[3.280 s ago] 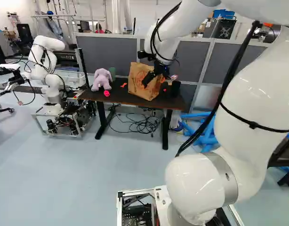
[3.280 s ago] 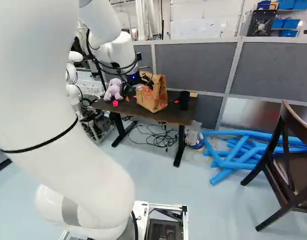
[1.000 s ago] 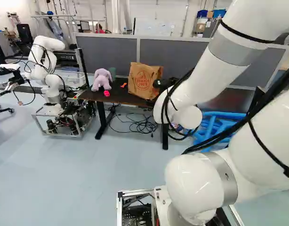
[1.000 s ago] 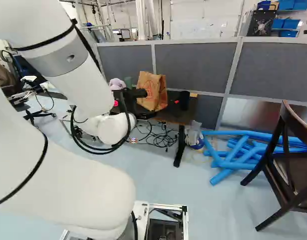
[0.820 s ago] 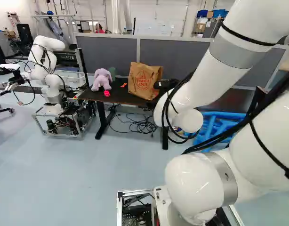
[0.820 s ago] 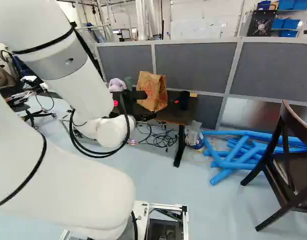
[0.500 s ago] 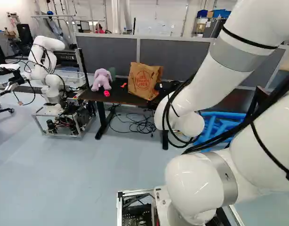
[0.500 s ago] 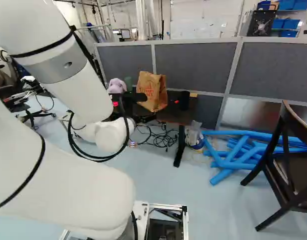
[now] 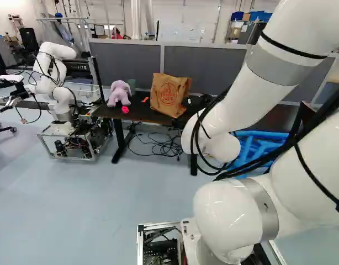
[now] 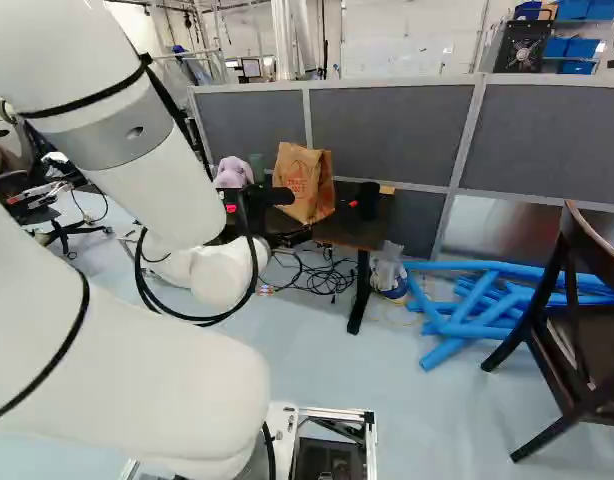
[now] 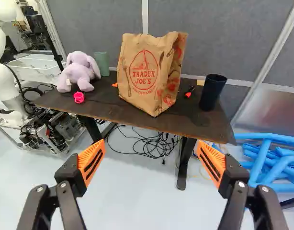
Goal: Pick up the bag on the ground and place it on the table
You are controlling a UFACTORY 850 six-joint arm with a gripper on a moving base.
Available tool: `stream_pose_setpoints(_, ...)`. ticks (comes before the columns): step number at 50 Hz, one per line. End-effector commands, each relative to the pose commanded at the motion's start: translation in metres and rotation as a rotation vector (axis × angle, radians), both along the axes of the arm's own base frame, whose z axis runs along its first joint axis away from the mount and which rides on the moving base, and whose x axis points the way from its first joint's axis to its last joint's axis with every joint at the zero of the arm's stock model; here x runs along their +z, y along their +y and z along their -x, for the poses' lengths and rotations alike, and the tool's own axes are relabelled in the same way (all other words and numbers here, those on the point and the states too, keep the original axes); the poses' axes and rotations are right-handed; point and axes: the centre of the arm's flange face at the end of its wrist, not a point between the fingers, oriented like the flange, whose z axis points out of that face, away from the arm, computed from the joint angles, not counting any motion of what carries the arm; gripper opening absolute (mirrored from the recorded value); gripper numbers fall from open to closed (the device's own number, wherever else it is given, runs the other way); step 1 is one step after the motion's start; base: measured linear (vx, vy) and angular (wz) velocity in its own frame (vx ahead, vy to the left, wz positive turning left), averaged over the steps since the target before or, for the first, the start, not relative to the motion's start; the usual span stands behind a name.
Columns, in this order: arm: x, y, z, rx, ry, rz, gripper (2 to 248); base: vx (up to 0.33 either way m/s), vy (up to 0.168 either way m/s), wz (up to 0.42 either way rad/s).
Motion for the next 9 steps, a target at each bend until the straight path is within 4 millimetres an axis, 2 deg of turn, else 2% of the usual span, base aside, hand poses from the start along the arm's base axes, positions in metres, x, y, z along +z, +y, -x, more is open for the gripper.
stream_pose_setpoints(9, 0.0, 0.0, 0.0, 0.0, 0.0, 0.0, 247, 0.0, 0.0, 0.0)
